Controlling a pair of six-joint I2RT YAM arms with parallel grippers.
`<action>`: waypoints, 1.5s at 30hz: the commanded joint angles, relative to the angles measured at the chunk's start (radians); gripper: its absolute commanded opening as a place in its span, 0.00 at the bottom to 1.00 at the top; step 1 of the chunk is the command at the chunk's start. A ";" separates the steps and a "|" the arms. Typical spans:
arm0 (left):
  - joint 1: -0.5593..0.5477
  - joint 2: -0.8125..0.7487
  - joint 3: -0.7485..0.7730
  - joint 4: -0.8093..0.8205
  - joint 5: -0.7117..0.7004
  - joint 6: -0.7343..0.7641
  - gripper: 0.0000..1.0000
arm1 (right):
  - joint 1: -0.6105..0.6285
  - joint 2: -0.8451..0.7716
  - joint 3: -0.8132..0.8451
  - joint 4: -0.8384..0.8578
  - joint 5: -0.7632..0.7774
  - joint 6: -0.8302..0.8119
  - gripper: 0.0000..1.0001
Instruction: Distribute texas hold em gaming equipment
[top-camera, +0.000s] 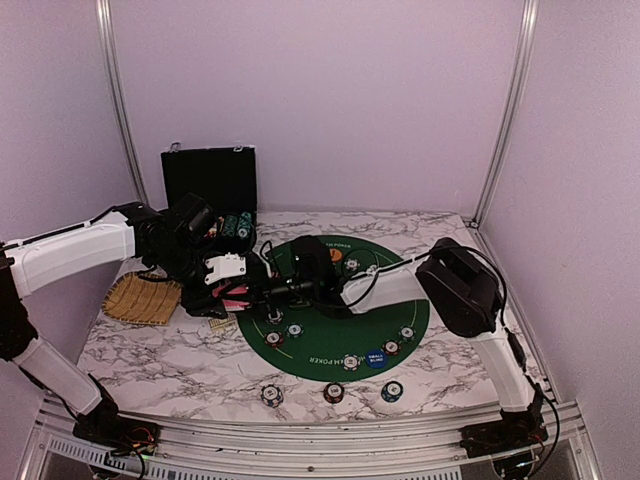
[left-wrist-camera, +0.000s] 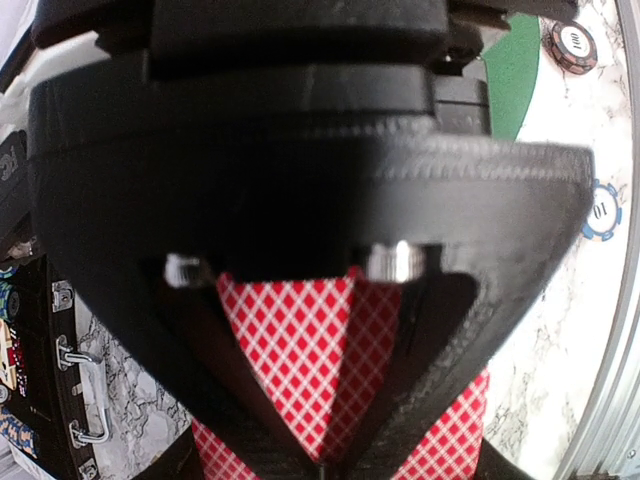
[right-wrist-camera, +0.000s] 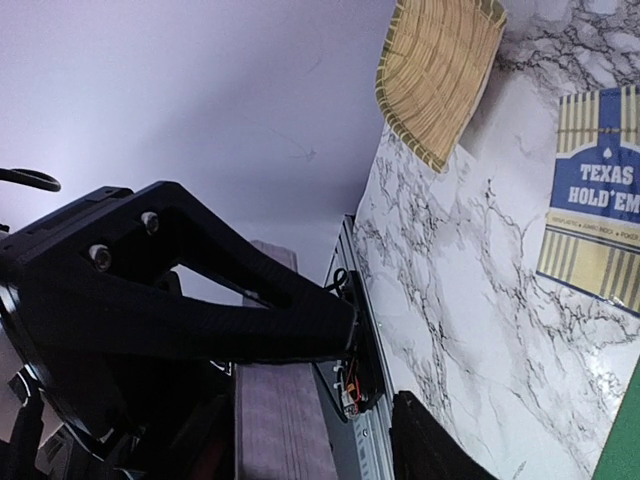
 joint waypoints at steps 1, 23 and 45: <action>0.002 -0.012 0.030 -0.014 0.020 -0.010 0.24 | -0.025 -0.031 -0.039 -0.070 0.017 -0.030 0.47; 0.003 -0.016 0.021 -0.015 0.012 -0.008 0.23 | -0.050 -0.153 -0.138 -0.078 0.013 -0.056 0.27; 0.002 -0.005 0.019 -0.015 0.001 0.001 0.23 | -0.060 -0.230 -0.210 -0.008 0.004 0.003 0.08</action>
